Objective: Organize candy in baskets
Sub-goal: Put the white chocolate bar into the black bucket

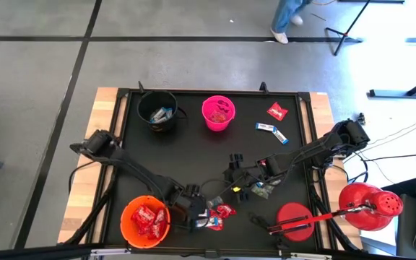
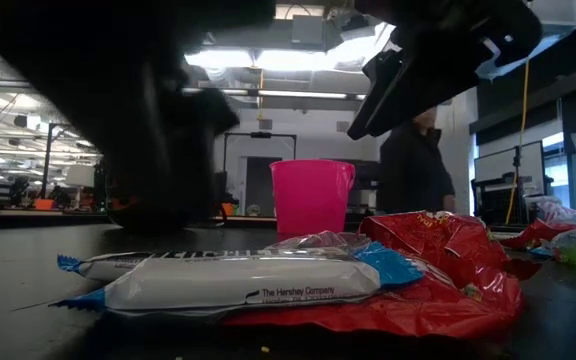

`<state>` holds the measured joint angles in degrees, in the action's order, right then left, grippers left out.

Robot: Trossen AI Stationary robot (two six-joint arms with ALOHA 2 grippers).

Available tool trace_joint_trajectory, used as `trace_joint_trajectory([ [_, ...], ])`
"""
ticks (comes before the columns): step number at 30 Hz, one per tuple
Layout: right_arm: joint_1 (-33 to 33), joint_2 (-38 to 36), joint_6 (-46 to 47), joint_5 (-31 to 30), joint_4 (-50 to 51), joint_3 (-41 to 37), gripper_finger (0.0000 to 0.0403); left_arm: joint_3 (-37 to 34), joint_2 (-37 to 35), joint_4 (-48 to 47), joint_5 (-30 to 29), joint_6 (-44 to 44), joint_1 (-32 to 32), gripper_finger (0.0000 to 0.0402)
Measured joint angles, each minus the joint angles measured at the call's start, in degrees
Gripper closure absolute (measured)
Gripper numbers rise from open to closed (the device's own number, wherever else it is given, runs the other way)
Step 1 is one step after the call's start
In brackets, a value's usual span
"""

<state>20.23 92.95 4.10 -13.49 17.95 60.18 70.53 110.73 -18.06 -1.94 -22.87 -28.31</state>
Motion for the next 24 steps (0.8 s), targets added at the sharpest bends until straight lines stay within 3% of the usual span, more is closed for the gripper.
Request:
trace_joint_trajectory([
  [5, 0.0, 0.0, 0.0, 0.0, 0.3, 0.0, 0.0185, 0.0, 2.6, 0.2, 1.8, -1.5, 0.2, 0.0192],
  [16, 0.0, 0.0, 0.1, 0.0, 0.3, 0.0, 0.0185, 0.1, 3.9, -1.5, -4.7, -2.5, 0.6, 0.0194],
  [24, 0.0, 0.0, 0.1, 0.0, 0.2, 0.0, 0.0185, 0.1, 3.9, -3.4, -5.7, -2.2, 0.7, 0.0251],
])
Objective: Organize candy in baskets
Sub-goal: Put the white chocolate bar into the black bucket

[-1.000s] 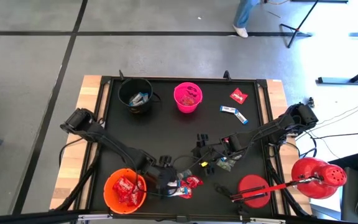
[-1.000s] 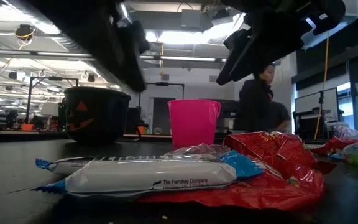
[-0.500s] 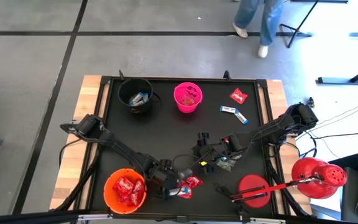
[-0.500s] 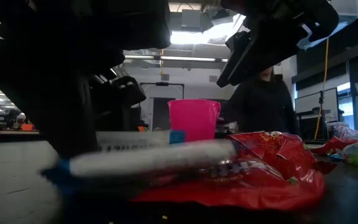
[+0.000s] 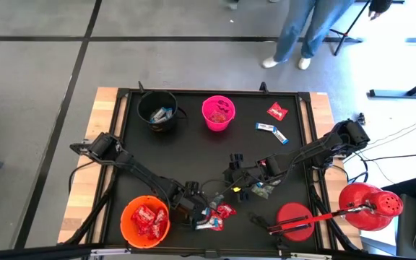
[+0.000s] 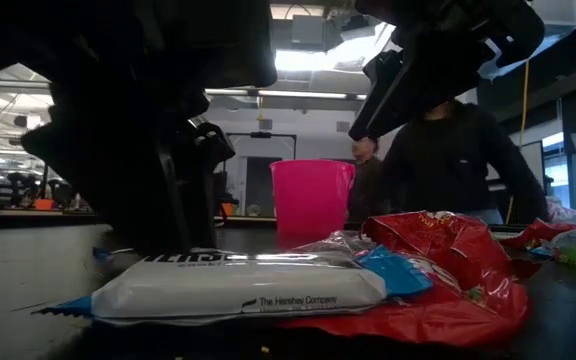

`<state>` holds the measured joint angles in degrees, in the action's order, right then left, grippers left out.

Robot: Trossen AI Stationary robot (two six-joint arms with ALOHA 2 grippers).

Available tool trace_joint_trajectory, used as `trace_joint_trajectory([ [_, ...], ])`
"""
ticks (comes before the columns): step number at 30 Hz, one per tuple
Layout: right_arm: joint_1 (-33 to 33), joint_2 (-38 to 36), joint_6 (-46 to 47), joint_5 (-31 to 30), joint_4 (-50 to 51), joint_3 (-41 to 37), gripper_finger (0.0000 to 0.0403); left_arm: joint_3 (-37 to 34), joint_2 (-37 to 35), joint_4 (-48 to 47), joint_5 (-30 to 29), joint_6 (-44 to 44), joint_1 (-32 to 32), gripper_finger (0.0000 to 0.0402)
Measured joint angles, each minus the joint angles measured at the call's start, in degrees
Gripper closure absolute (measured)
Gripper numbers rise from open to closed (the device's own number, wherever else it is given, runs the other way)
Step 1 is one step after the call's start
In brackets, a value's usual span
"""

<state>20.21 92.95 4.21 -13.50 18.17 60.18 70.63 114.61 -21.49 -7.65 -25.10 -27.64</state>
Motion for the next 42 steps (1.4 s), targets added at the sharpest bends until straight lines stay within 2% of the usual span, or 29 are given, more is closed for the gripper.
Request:
trace_joint_trajectory([
  [8, 0.0, 0.0, 0.0, 0.0, 0.0, 0.0, 0.0185, 0.4, -0.2, -0.8, 0.6, 0.2, 0.2, 0.0329],
  [14, 0.0, 0.0, 0.0, 0.0, 0.0, 0.0, 0.0185, 5.0, 0.1, -3.9, -1.6, 3.5, 0.2, 0.0338],
  [29, 0.0, 0.0, 0.6, 0.0, 0.2, 0.0, 0.0185, 26.9, -0.8, -43.6, -17.8, 4.2, -0.2, 0.0338],
  [42, 0.0, -0.1, 2.2, 0.0, 0.2, 0.0, 0.0185, 28.8, -10.1, -63.6, -32.1, -6.4, -0.3, 0.0336],
])
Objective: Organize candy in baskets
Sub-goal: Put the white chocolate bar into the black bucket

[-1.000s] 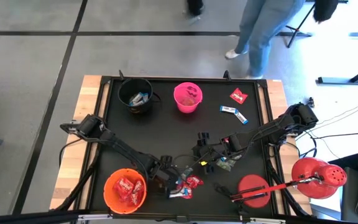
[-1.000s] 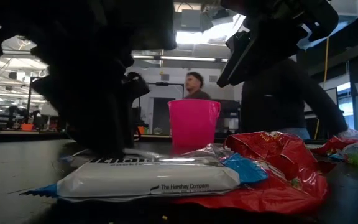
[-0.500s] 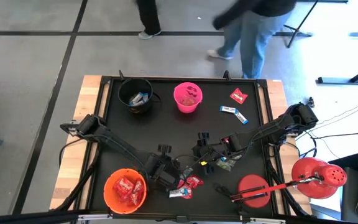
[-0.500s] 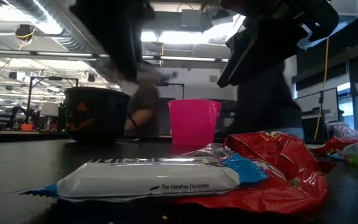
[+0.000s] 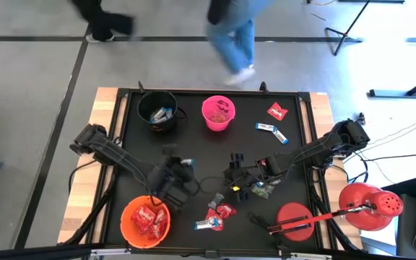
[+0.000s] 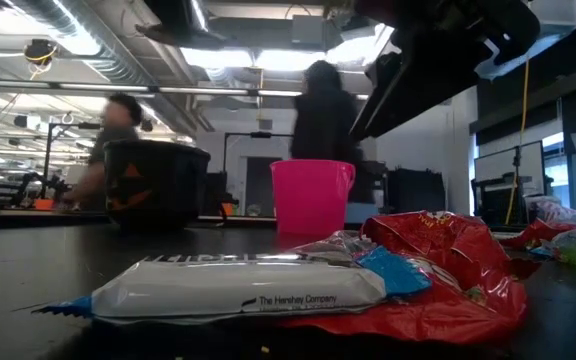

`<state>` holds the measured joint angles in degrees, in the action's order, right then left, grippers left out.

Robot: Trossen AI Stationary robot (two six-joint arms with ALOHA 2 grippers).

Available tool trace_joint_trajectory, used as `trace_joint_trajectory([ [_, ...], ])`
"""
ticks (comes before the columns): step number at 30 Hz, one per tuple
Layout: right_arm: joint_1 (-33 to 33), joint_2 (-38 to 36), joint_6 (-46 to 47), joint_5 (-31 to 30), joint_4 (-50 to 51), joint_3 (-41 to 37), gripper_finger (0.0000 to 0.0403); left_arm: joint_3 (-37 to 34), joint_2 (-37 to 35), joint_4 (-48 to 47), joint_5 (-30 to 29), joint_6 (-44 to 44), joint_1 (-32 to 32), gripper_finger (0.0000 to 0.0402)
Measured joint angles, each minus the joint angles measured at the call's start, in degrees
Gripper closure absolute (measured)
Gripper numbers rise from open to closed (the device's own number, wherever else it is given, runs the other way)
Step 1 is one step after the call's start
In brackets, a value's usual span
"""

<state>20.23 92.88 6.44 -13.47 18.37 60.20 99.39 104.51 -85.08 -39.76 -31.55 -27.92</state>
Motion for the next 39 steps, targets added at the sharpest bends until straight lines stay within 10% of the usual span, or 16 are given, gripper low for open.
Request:
trace_joint_trajectory([
  [9, 0.0, 0.0, 0.6, 0.0, -0.7, 0.0, 0.0185, -3.8, -12.4, -4.3, -9.5, -7.4, -0.9, 0.0336],
  [19, 0.0, 0.0, 0.7, 0.0, -0.8, 0.0, 0.0185, -24.2, -32.5, 4.1, -18.3, -17.9, -1.3, 0.0336],
  [39, -0.5, 0.0, -3.8, 0.0, -5.3, 0.0, 0.0185, -59.0, -60.3, 54.6, -3.0, 8.2, 17.1, 0.0336],
])
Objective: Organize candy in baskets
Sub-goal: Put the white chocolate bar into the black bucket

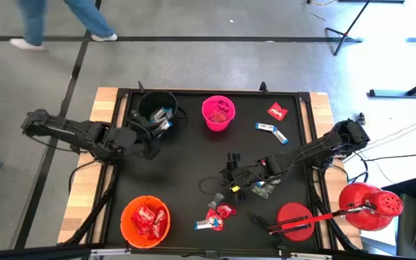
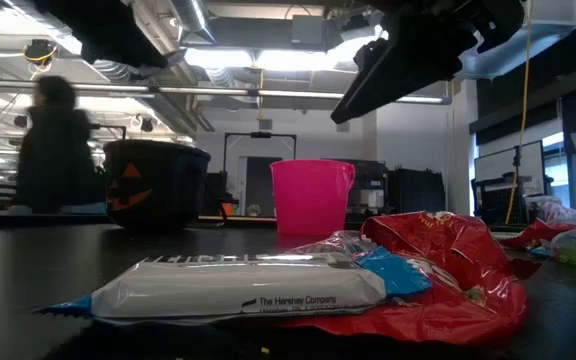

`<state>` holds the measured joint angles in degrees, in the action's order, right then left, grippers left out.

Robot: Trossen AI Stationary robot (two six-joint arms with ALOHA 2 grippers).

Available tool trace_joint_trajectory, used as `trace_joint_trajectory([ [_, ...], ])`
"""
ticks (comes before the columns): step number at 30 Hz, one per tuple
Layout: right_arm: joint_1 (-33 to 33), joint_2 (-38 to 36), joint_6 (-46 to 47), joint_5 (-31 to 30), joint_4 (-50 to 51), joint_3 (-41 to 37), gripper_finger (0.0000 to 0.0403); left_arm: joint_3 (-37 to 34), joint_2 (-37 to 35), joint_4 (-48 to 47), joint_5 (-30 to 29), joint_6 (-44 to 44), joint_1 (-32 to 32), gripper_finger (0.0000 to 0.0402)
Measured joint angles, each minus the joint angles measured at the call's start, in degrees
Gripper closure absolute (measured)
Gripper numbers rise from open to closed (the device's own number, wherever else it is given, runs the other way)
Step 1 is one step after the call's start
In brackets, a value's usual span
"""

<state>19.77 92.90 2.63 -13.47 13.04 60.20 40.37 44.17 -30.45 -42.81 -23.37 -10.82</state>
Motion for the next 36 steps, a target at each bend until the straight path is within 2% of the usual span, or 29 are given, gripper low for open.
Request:
trace_joint_trajectory([
  [3, -0.4, 0.0, 0.0, 0.0, 0.1, 0.0, 0.0185, -0.4, -0.4, 0.4, 2.8, 2.7, 5.7, 0.0336],
  [11, -0.8, 0.0, 0.0, 0.2, 0.1, 0.0, 0.0185, -0.4, -0.4, 0.7, 16.3, 8.7, 24.1, 0.0336],
  [20, -0.8, 0.0, 0.1, 0.2, 0.2, 0.0, 0.0185, -0.4, -0.3, 0.6, 27.6, 9.3, 39.4, 0.0332],
  [27, -0.8, 0.0, 0.6, 0.2, 0.3, 0.0, 0.0185, -0.4, 0.1, -0.4, 28.6, 8.0, 44.5, 0.0278],
  [32, -0.7, 0.0, 0.8, 0.2, 0.3, 0.0, 0.0185, -0.4, 0.1, -0.4, 28.6, 8.0, 45.0, 0.0231],
  [36, -0.7, 0.0, 0.7, 0.2, 0.3, 0.0, 0.0185, -0.4, 0.1, 0.8, 29.2, 9.5, 45.0, 0.0217],
])
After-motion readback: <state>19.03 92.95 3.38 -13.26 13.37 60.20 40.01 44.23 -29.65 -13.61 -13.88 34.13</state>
